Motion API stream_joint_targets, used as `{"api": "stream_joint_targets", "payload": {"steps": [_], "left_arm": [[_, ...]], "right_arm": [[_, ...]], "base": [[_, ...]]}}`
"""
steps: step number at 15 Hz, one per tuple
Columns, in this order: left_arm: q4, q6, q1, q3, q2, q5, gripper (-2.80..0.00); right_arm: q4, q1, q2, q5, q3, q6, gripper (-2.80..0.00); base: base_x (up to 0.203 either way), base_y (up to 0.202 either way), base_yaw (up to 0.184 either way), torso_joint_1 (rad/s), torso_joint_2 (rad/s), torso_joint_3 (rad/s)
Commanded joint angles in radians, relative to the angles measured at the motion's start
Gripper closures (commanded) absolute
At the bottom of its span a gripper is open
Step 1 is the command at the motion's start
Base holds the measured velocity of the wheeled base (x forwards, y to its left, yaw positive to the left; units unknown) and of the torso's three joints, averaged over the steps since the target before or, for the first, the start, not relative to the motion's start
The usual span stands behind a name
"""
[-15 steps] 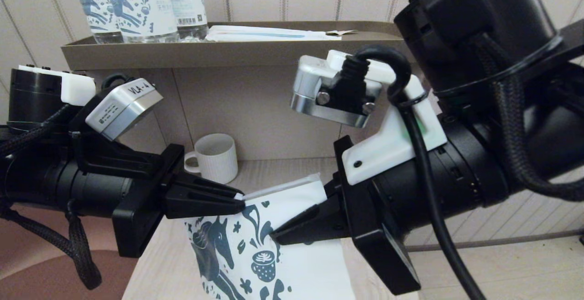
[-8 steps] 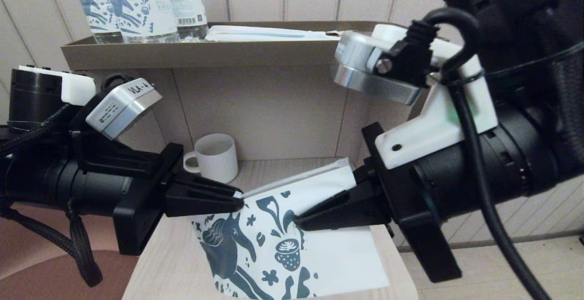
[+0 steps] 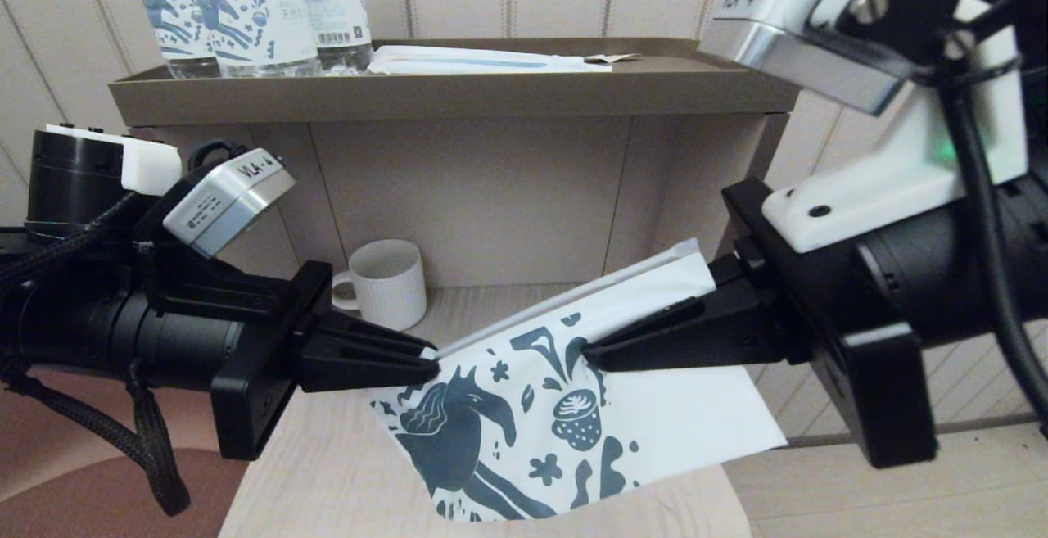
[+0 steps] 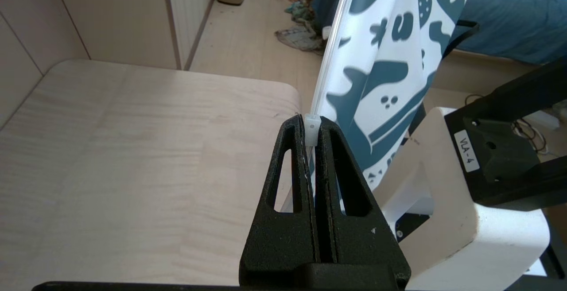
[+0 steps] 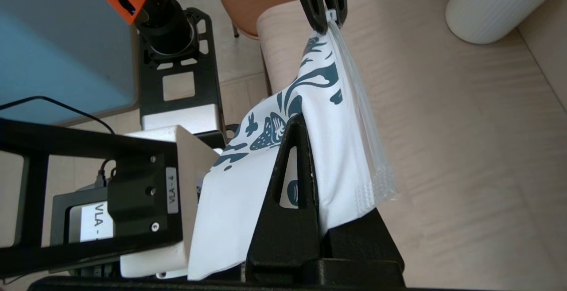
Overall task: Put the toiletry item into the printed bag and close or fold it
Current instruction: Close the strorage bag and place it on the desk
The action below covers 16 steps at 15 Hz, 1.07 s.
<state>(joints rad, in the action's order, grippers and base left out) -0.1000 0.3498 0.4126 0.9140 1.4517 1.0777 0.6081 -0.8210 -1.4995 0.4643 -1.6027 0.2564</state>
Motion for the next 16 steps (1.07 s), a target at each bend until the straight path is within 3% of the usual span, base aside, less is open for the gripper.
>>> {"api": "stream_joint_targets", "payload": {"steps": [1, 10, 16], "left_arm": [[-0.001, 0.001, 0.000, 0.000, 0.003, 0.007, 0.00], [-0.001, 0.001, -0.001, 0.002, 0.010, 0.005, 0.00], [-0.001, 0.001, 0.000, 0.002, 0.012, 0.005, 0.00]], "right_arm": [[0.003, 0.003, 0.022, 0.002, 0.014, 0.001, 0.00], [0.002, 0.079, 0.112, 0.012, 0.063, -0.003, 0.00], [0.001, 0.088, 0.150, 0.017, 0.093, -0.006, 0.00]], "base": [[0.000, 0.000, 0.000, 0.000, 0.00, 0.000], [0.000, 0.000, 0.000, 0.000, 0.00, 0.000], [0.000, 0.000, 0.000, 0.000, 0.00, 0.000]]}}
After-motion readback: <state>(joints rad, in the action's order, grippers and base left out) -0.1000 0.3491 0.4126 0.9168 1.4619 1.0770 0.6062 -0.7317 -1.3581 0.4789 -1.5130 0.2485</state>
